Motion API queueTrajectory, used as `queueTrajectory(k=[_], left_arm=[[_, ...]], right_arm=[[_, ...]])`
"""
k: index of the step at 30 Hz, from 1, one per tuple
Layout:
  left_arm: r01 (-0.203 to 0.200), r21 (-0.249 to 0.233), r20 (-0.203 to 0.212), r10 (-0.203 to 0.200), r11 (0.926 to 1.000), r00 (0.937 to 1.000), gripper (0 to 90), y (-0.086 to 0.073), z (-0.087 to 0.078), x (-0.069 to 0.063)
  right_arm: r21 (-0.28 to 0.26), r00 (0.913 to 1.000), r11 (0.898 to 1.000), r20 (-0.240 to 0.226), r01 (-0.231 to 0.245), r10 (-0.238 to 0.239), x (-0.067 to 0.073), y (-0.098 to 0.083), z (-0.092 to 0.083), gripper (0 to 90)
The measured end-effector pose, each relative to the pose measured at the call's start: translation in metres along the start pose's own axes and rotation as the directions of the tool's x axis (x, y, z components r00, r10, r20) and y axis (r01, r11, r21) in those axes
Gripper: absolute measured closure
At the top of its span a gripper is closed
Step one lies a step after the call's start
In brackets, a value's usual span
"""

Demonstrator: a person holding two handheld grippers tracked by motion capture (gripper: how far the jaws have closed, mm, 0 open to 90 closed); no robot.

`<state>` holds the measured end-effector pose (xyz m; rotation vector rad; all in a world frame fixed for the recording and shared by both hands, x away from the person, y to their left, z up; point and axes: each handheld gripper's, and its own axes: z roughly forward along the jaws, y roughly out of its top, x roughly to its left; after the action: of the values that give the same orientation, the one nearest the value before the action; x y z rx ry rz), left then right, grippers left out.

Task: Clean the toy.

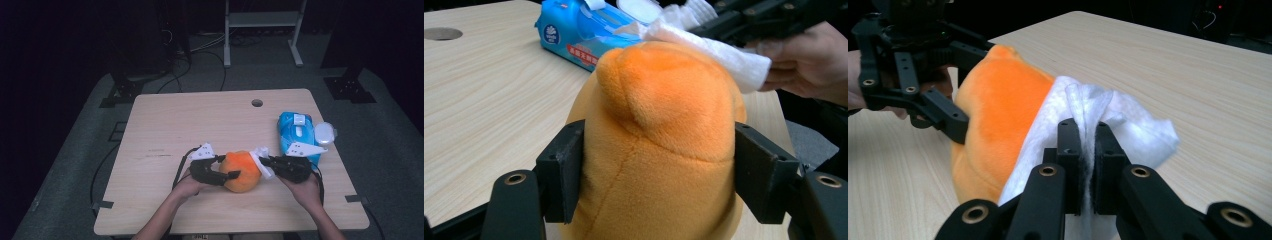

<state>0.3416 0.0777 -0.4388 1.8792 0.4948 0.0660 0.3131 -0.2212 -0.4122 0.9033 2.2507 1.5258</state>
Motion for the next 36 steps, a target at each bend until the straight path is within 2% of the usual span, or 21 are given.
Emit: queueTrajectory(k=[8,10,11,14,15,16,17,19,20,22,24,27,30,32,34,36], left_arm=[[0.056,-0.015,-0.033,-0.056,0.9983,0.9979,29.0,0.000,0.001,0.002],[0.058,-0.016,-0.034,-0.059,0.9982,0.9977,28.9,0.000,0.002,0.002],[0.074,-0.022,-0.038,-0.075,0.9970,0.9965,28.9,-0.001,0.002,0.002],[0.081,-0.021,-0.034,-0.081,0.9965,0.9961,28.6,-0.001,0.001,0.003],[0.079,-0.020,-0.025,-0.079,0.9967,0.9966,28.6,-0.001,0.000,0.003],[0.050,-0.010,-0.006,-0.050,0.9987,0.9987,25.4,0.000,0.000,0.002],[0.050,-0.010,-0.006,-0.050,0.9987,0.9987,24.1,0.000,0.000,0.002],[0.016,0.002,0.017,-0.016,0.9999,0.9997,22.6,0.001,0.000,0.001],[-0.007,0.008,0.030,0.007,0.9999,0.9995,19.9,0.000,0.000,0.000],[-0.014,0.007,0.034,0.014,0.9999,0.9993,19.6,-0.001,0.001,0.000],[-0.055,0.015,0.011,0.055,0.9984,0.9984,24.6,-0.005,0.005,-0.003],[-0.054,0.017,-0.007,0.054,0.9984,0.9985,29.3,-0.004,0.007,-0.004],[-0.057,0.018,-0.012,0.058,0.9982,0.9983,30.1,-0.004,0.007,-0.004],[-0.053,0.023,-0.017,0.053,0.9983,0.9984,30.2,-0.005,0.005,-0.004],[-0.051,0.022,-0.019,0.051,0.9985,0.9985,30.6,-0.005,0.005,-0.003],[-0.048,0.022,-0.022,0.048,0.9986,0.9986,30.7,-0.004,0.006,-0.003]], right_arm=[[-0.022,0.9948,0.997,-0.063,0.078,-0.080,0.032,0.010,0.014,83.9],[-0.029,0.9922,0.995,-0.081,0.093,-0.095,0.036,0.014,0.017,83.9],[-0.032,0.9912,0.994,-0.084,0.100,-0.103,0.037,0.016,0.019,83.9],[-0.030,0.9914,0.994,-0.073,0.107,-0.109,0.037,0.017,0.022,84.0],[-0.032,0.9920,0.994,-0.073,0.101,-0.103,0.035,0.017,0.022,84.0],[-0.032,0.9943,0.996,-0.065,0.083,-0.085,0.028,0.014,0.022,84.0],[-0.033,0.9948,0.996,-0.059,0.081,-0.083,0.027,0.013,0.021,84.0],[-0.033,0.9956,0.997,-0.056,0.074,-0.075,0.025,0.013,0.020,84.0],[-0.034,0.9967,0.997,-0.033,0.073,-0.074,0.022,0.012,0.017,83.9],[-0.035,0.9972,0.997,-0.030,0.068,-0.069,0.021,0.011,0.016,83.9],[-0.042,0.9989,0.998,-0.017,0.043,-0.044,0.015,0.009,0.014,83.8],[-0.052,0.9983,0.997,-0.008,0.057,-0.058,0.021,0.012,0.013,83.9],[-0.062,0.9937,0.993,-0.036,0.104,-0.106,0.034,0.017,0.017,83.9],[-0.057,0.9898,0.989,-0.033,0.136,-0.138,0.041,0.019,0.021,83.9],[-0.057,0.9892,0.988,-0.027,0.142,-0.144,0.041,0.018,0.022,83.9],[-0.058,0.9924,0.991,-0.006,0.122,-0.123,0.032,0.015,0.019,83.9]])
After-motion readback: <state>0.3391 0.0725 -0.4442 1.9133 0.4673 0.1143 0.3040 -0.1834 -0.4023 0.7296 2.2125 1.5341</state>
